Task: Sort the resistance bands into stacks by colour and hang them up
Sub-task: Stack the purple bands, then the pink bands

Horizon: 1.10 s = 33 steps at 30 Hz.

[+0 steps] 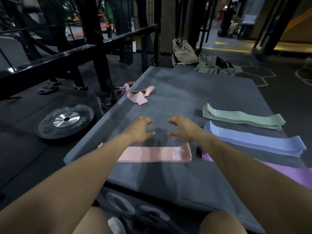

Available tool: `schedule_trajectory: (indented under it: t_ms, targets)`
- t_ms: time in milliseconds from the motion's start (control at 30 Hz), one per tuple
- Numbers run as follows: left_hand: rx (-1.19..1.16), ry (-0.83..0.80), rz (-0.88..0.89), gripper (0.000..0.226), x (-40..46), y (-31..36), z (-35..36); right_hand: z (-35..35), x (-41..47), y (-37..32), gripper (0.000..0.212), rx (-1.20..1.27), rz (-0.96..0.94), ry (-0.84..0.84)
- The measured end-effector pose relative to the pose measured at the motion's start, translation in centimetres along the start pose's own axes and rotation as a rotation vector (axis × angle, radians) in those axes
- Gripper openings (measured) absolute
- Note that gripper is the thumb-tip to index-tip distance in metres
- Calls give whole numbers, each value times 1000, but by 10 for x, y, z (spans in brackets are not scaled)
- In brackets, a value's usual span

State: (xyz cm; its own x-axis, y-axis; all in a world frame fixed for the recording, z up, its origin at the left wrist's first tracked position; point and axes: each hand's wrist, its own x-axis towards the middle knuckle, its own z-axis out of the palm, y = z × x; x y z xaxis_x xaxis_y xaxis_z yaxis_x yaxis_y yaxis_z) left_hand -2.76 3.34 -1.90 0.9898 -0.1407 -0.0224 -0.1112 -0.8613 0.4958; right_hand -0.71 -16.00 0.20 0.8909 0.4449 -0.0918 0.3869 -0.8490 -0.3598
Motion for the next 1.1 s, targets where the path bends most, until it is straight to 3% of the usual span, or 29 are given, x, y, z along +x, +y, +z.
schedule_trajectory:
  t_ms: [400, 500, 633, 767, 900, 1000, 1100]
  targets:
    - [8, 287, -155, 47, 128, -72, -31, 15, 174, -3, 40, 262, 122, 126]
    - [-18, 304, -160, 47, 148, -91, -29, 29, 208, -8, 17, 319, 145, 140]
    - [-31, 289, -167, 48, 167, -106, -27, 48, 241, -14, 35, 379, 192, 201]
    - [-26, 272, -150, 49, 168, -109, -22, 58, 253, -17, 16, 379, 250, 251]
    - [-84, 260, -118, 56, 154, -103, -24, 49, 231, -21, 42, 497, 114, 279]
    - [-112, 286, -45, 54, 137, -86, -34, 26, 201, -32, 39, 597, -8, 319]
    - [-135, 350, 29, 37, 118, -57, -50, -8, 167, -43, 41, 632, -92, 370]
